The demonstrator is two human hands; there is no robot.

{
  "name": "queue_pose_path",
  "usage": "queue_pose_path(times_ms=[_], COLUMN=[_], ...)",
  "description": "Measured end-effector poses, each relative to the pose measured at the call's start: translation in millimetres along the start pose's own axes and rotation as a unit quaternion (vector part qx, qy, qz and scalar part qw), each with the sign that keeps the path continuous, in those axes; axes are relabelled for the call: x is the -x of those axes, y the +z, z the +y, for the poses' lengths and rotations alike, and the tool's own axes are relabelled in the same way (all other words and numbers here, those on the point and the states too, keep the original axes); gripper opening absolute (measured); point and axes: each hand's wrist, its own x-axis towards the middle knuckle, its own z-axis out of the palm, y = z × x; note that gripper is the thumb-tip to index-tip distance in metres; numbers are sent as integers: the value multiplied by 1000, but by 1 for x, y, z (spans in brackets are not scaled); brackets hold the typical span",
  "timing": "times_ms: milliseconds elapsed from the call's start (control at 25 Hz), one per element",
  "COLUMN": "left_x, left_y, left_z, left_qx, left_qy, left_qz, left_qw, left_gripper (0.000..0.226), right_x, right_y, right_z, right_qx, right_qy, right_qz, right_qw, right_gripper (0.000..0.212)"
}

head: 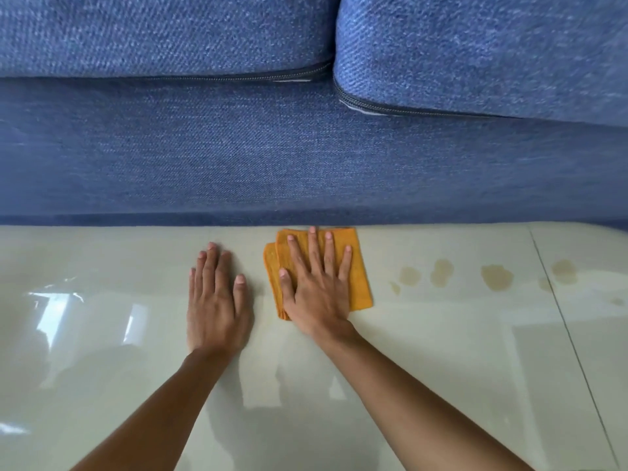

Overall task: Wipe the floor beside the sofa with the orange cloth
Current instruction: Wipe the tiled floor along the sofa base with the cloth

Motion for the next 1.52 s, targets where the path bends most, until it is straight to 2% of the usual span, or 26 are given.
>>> queue_pose_path(times_ms=[200,360,440,600,720,880,1080,1280,1400,1520], left_x=[0,-1,-2,-5,-5,-2,-1,-1,0,1], left_y=[0,0,1,-5,-18,-24,-26,-20,-13,2], left_z=[-6,-9,-9,-7,-13,-19,-21,-13,6,38], left_qx=[54,60,63,91,100,119,169,135,95,66], left_qy=[-30,-18,-27,-54,-32,-7,-22,-34,-12,45], left_qz=[24,27,24,31,19,15,21,13,22,0], left_qw=[998,998,997,994,994,993,985,990,995,997], left_gripper=[64,63,64,62,54,58,58,59,66,68], right_x=[7,50,68,49,8,-12,22,68,81,95], right_y=[4,-5,-9,-12,-7,4,4,-7,-16,-24], right_z=[-27,-6,25,63,26,-35,-48,-5,39,79], right_qx=[4,6,6,33,5,-6,2,11,12,19], right_qy=[-98,-157,-146,-31,-6,-61,-155,-214,-177,-123], right_qz=[-28,-46,-39,-6,-4,-26,-47,-76,-66,-51], right_qw=[995,986,989,999,1000,998,987,974,982,991], right_gripper=[64,63,63,64,64,65,63,66,66,65])
